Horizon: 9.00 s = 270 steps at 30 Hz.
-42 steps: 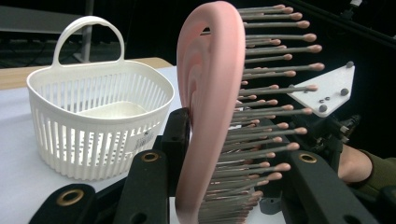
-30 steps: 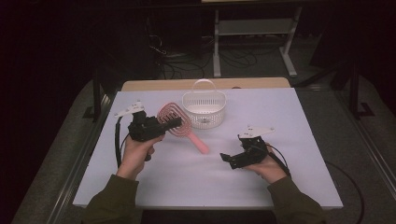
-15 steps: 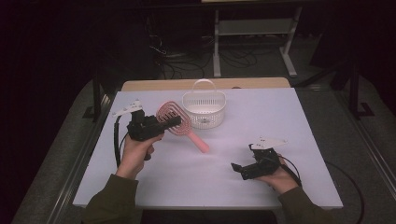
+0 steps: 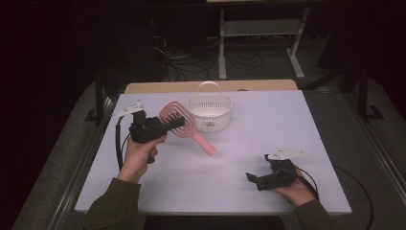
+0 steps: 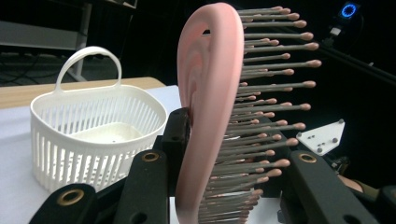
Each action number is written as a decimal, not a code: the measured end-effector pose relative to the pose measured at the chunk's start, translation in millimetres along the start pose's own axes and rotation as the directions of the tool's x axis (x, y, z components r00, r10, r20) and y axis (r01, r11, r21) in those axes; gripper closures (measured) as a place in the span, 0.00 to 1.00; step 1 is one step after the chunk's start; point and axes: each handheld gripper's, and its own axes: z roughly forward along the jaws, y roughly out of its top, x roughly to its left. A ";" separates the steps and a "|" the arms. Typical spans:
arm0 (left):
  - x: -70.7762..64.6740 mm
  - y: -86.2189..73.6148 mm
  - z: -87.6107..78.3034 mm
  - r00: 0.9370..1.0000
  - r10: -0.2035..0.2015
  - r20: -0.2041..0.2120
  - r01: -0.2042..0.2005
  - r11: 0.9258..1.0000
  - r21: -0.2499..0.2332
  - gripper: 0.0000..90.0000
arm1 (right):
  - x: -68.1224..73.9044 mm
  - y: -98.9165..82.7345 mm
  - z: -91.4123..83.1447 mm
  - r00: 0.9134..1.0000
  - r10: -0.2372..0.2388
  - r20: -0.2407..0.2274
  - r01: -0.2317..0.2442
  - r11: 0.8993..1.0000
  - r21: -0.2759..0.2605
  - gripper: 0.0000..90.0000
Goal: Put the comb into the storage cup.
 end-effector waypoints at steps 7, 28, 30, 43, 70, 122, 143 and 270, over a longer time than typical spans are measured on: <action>-1.8 8.8 -1.6 1.000 -0.004 0.017 0.004 1.000 -0.021 0.71 | -1.0 -1.2 1.2 1.000 -0.001 0.000 0.001 1.000 0.007 0.00; -0.9 56.9 25.9 0.998 0.034 0.043 -0.031 0.996 -0.080 0.71 | -0.4 0.0 2.5 1.000 -0.003 -0.004 0.003 1.000 -0.004 0.00; -0.7 61.0 27.8 0.998 0.040 0.043 -0.036 0.996 -0.083 0.71 | -0.5 0.2 2.3 1.000 -0.004 -0.003 0.004 1.000 -0.005 0.00; 9.5 83.6 45.1 0.999 0.034 0.028 -0.031 0.992 -0.124 0.71 | -0.7 0.8 1.8 1.000 -0.005 -0.003 0.005 1.000 -0.010 0.00; 57.6 76.8 80.8 0.998 -0.042 -0.050 0.033 0.987 -0.159 0.71 | -0.9 0.7 0.9 1.000 -0.009 -0.006 0.009 1.000 -0.012 0.00; 90.8 7.7 118.3 0.972 -0.138 -0.188 0.118 0.987 -0.112 0.71 | -1.4 0.2 -0.5 1.000 -0.002 -0.006 0.002 1.000 -0.009 0.00; 101.6 0.8 114.0 0.970 -0.130 -0.205 0.118 0.991 -0.067 0.70 | -1.2 0.1 -0.5 1.000 -0.004 -0.004 0.004 1.000 -0.009 0.00; 23.0 -80.9 -32.8 0.932 0.339 -0.131 -0.273 0.890 0.365 0.00 | -2.1 1.1 0.7 1.000 -0.023 0.011 0.023 1.000 -0.009 0.00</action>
